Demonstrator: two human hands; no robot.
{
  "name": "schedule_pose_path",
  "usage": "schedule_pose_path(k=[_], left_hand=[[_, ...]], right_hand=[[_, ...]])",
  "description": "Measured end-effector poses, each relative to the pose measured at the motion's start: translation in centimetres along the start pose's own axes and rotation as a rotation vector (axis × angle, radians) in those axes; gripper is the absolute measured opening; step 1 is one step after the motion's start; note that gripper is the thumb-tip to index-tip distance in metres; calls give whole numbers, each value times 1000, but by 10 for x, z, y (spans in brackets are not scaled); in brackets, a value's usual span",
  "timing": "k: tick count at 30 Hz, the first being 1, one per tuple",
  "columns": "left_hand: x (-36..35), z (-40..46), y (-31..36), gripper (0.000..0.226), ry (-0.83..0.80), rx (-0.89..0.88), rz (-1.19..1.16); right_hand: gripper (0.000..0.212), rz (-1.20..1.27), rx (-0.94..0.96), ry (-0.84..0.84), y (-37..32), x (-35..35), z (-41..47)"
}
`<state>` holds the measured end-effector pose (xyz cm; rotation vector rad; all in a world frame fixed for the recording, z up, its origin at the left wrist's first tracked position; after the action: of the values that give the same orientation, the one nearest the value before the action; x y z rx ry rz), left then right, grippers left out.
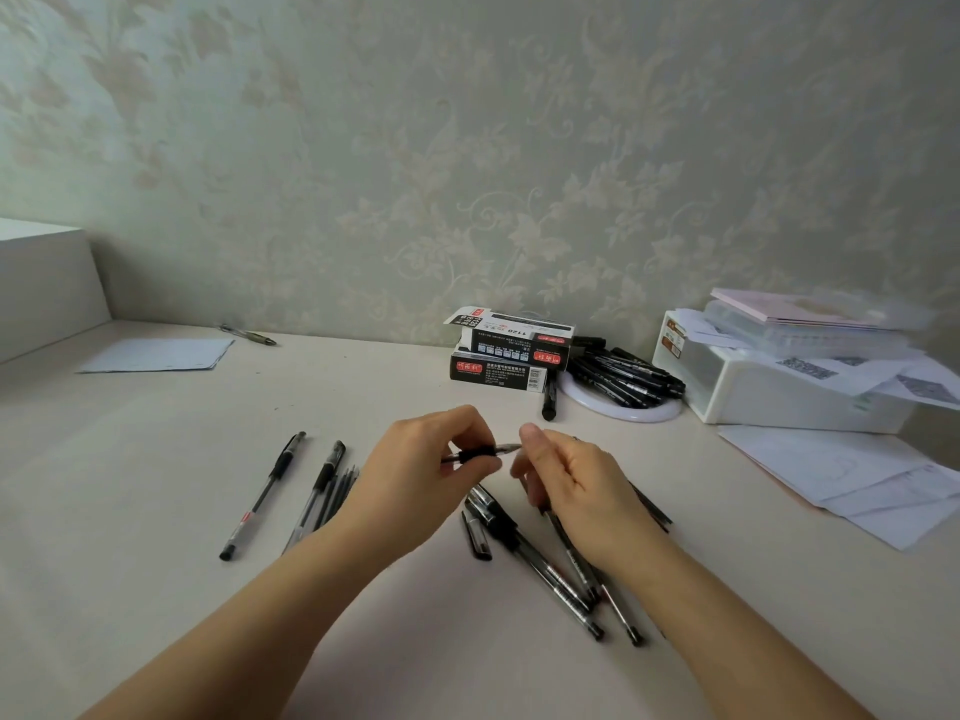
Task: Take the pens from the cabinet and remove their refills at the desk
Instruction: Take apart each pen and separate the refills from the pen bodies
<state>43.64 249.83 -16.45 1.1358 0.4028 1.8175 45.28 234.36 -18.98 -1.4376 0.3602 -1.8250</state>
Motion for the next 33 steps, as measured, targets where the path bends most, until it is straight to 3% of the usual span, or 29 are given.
schedule_pose_path(k=[5,9,12,17,23,33], left_hand=[[11,3,-18,14,72,148,-22],[8,1,-21,10,42,167,-1],[5,1,-21,9,17,146,-18],[4,1,-21,10,-9,136,-23],[5,2,-25,9,-19,173,-33],[-2,1,-23,7,-95,145,-38]], right_hand=[[34,-336,132,23,-13,-5,-4],[41,-445,189,-75,-24,-28,-9],[32,-491,225,-109,-27,-34,-10],[12,-370,257,-144,-28,-34,-10],[9,62,-49,14,6,6,2],[10,176,-10,-9,10,5,5]])
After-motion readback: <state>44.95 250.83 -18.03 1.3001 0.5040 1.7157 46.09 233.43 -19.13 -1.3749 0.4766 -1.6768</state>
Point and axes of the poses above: each hand's wrist, its own z-axis towards the middle knuckle, its own x-axis out of the back of the hand, y = z × x, the point moved 7 cm from there along z, towards the middle knuckle, and after that the axes turned 10 degrees about -z, right-handed, at the moved point
